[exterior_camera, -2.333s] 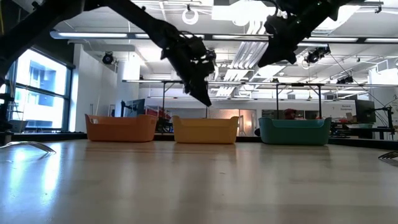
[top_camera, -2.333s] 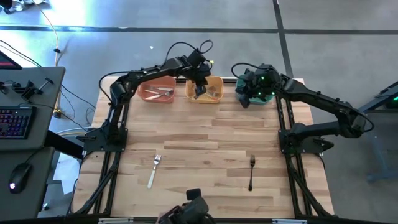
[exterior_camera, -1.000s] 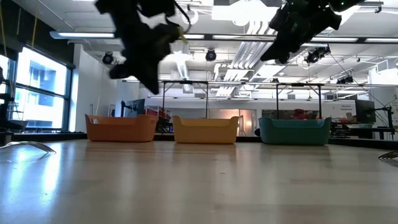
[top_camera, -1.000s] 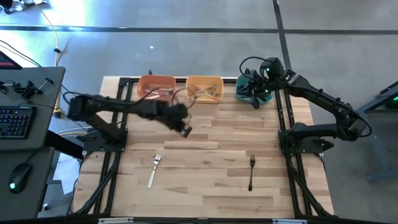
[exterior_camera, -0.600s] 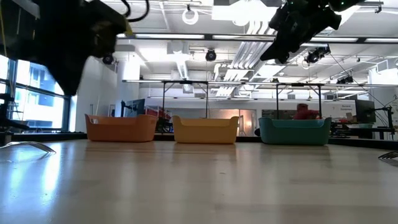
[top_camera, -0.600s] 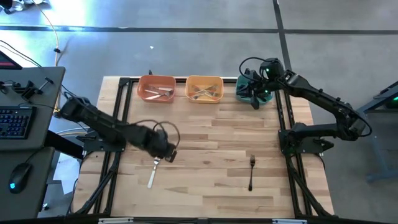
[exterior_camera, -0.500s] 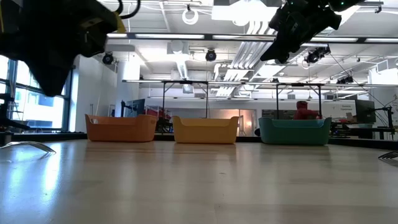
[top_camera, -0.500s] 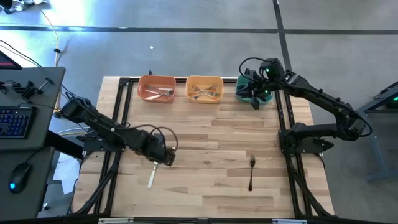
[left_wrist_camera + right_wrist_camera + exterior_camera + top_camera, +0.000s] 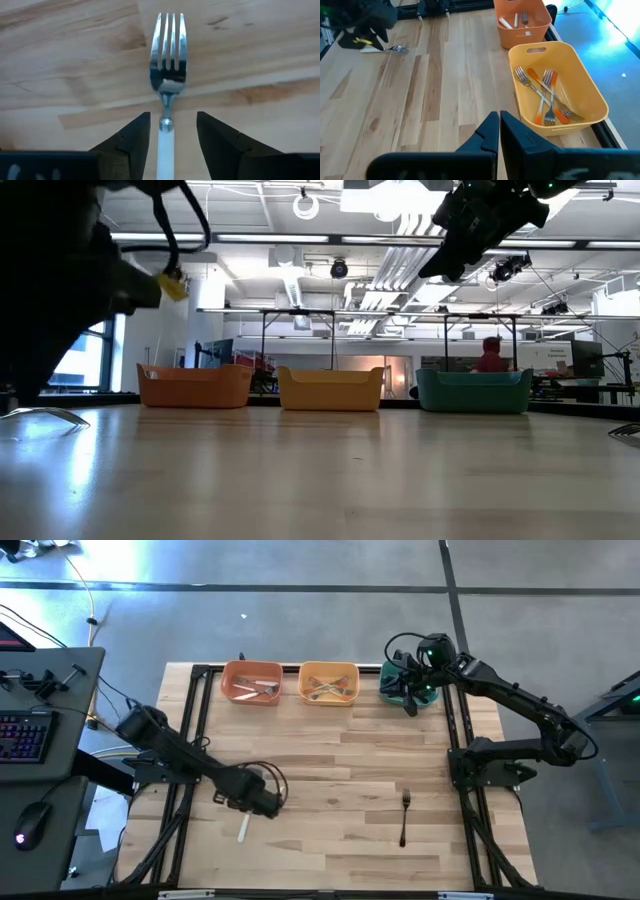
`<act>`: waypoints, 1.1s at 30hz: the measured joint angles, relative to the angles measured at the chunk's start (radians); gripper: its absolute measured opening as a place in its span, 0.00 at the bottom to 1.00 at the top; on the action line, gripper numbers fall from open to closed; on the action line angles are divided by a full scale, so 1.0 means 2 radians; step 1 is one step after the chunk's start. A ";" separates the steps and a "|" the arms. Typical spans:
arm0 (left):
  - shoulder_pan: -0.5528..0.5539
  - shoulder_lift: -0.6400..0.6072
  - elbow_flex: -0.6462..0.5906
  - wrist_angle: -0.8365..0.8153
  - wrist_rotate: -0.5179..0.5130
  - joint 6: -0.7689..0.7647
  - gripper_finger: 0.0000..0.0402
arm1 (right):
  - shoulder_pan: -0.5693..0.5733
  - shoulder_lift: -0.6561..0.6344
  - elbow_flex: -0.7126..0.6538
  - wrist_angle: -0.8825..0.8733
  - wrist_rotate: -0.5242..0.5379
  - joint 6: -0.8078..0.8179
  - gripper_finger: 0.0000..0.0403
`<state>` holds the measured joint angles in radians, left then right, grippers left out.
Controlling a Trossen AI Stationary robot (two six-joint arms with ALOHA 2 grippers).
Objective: Sort silverware by color (type)
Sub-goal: Put the white fork into the orange bin
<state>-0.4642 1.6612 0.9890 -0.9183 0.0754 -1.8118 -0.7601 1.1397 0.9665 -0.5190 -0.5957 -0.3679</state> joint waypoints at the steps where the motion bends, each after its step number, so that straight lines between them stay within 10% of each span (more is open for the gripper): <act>1: 0.001 0.007 0.000 0.002 0.001 0.000 0.38 | 0.000 0.000 0.000 0.000 0.000 0.000 0.00; 19: 0.047 0.055 0.000 0.056 0.037 0.145 0.09 | 0.000 0.000 0.000 0.000 0.000 0.000 0.00; 33: 0.200 -0.082 -0.001 0.016 -0.059 0.299 0.01 | 0.000 0.000 0.000 0.013 0.001 0.014 0.00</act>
<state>-0.0639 1.4968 0.9863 -0.8869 -0.0425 -1.2137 -0.7601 1.1397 0.9665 -0.4924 -0.5935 -0.3405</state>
